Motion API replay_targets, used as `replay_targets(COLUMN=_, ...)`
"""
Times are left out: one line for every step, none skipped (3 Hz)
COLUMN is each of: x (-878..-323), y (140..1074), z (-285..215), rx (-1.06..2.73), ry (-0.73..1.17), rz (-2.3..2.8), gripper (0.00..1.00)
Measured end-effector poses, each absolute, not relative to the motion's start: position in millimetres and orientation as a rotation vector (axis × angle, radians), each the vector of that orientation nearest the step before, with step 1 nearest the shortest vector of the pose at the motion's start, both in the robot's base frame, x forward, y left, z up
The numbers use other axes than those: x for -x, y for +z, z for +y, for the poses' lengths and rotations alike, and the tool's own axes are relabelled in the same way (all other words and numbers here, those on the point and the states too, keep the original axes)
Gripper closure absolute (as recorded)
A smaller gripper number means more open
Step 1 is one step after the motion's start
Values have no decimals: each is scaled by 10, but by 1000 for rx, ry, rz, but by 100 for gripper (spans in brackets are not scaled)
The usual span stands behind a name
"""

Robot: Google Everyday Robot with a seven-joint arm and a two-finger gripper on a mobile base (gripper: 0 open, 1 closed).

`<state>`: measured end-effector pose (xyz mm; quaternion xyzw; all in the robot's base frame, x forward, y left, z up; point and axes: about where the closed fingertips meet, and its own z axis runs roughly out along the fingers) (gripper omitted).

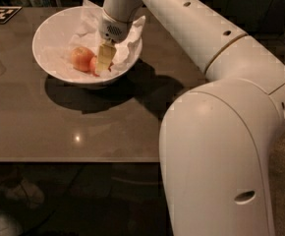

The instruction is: Pick apple from white bowl

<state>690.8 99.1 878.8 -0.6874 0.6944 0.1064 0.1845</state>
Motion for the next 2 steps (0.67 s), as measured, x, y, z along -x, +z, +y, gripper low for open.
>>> replay_targets(x=-6861, y=8739, z=955, rx=1946, ry=292, rz=1960, gripper=65)
replay_targets(x=-6861, y=8736, z=956, rx=1946, ry=292, rz=1960, gripper=61)
